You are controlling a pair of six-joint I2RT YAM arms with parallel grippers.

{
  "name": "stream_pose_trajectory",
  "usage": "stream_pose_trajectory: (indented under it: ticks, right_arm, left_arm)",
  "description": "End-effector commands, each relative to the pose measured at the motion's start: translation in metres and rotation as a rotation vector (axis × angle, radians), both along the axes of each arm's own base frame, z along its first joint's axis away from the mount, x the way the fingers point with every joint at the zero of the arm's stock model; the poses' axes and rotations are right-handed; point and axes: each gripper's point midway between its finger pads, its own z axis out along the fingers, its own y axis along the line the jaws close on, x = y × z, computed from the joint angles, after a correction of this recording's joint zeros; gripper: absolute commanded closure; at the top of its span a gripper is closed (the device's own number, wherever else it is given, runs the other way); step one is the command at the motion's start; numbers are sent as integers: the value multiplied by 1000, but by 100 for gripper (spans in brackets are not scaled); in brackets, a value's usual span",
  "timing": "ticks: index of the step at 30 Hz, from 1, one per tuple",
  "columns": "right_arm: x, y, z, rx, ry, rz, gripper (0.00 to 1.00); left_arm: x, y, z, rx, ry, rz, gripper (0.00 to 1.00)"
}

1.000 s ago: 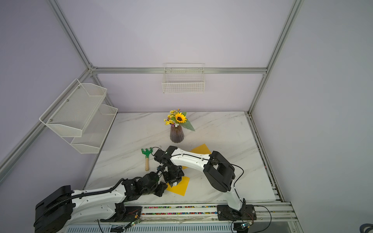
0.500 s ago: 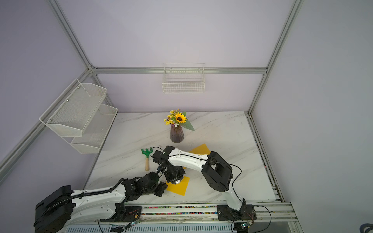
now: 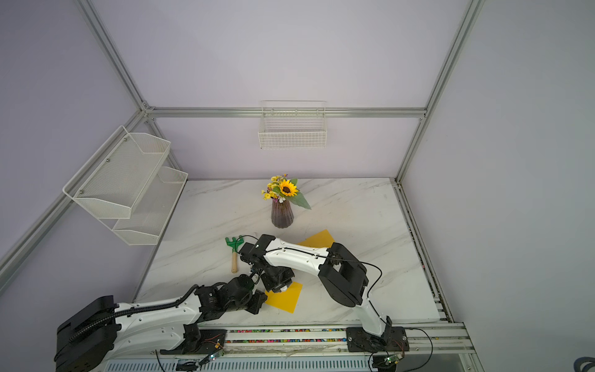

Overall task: Seal the envelope with a glue stick
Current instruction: Apply the envelope at the center of the board.

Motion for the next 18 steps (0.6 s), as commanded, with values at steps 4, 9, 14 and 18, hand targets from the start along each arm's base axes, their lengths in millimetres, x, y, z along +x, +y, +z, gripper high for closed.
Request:
stream_pose_trajectory:
  ticks: [4,9,14,18]
  right_arm:
    - [-42,59,-12,334,248,-25,100]
    - [-4,-5,-28,-28,15,-8,100]
    - [13,-47,-29,-275,-94,7,100]
    - [-25,21,-28,112,132,-19,100]
  left_arm:
    - [5,-4,5,-10,-29,-5,100]
    - [5,-6,6,-9,-32,-11,100]
    - [5,-7,5,-8,-24,-14,100]
    - [5,-8,6,-7,-28,-15,99]
